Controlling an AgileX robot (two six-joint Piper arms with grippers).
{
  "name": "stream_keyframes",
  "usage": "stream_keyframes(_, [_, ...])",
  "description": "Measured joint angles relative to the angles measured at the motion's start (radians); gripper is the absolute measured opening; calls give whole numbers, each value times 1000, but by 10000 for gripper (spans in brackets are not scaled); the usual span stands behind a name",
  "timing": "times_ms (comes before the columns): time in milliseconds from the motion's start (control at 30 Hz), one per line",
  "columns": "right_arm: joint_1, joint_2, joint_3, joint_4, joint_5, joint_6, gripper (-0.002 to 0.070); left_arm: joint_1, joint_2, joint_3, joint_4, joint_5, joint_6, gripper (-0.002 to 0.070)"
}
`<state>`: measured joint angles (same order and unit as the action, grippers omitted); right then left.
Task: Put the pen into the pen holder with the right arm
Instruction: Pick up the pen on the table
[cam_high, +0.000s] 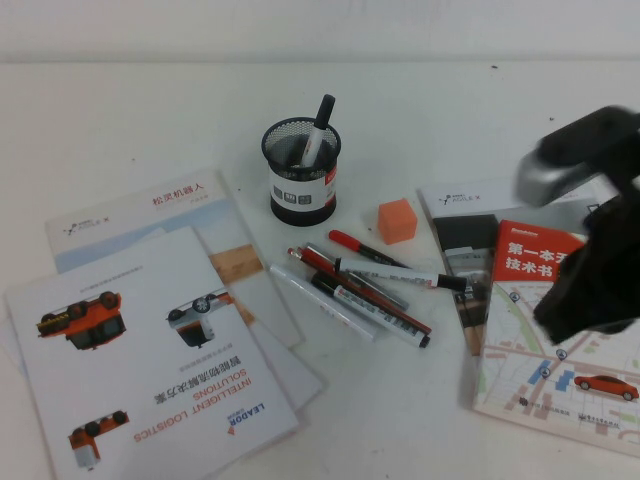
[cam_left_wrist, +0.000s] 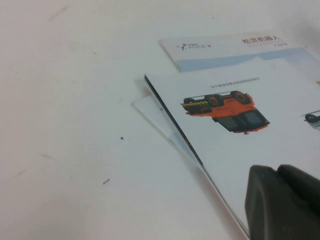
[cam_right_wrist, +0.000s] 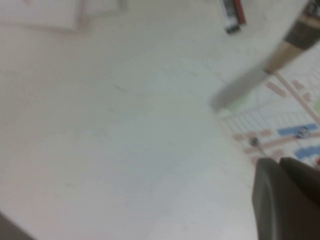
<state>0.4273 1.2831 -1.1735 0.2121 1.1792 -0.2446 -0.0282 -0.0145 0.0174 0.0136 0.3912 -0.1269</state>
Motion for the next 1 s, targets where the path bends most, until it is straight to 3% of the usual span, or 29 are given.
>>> stream_keyframes(200, [163,168,-107,-276,49,176,-20,0,0,0,0,0,0,-3])
stream_keyframes(533, [186,396,-397,-114,51,162,-20,0,0,0,0,0,0,-2])
stream_keyframes(900, [317,657,-561,-223,51,152,-18,0,0,0,0,0,0,-3])
stream_keyframes(1000, [324,729,-596,-223,51,152,18,0,0,0,0,0,0,-3])
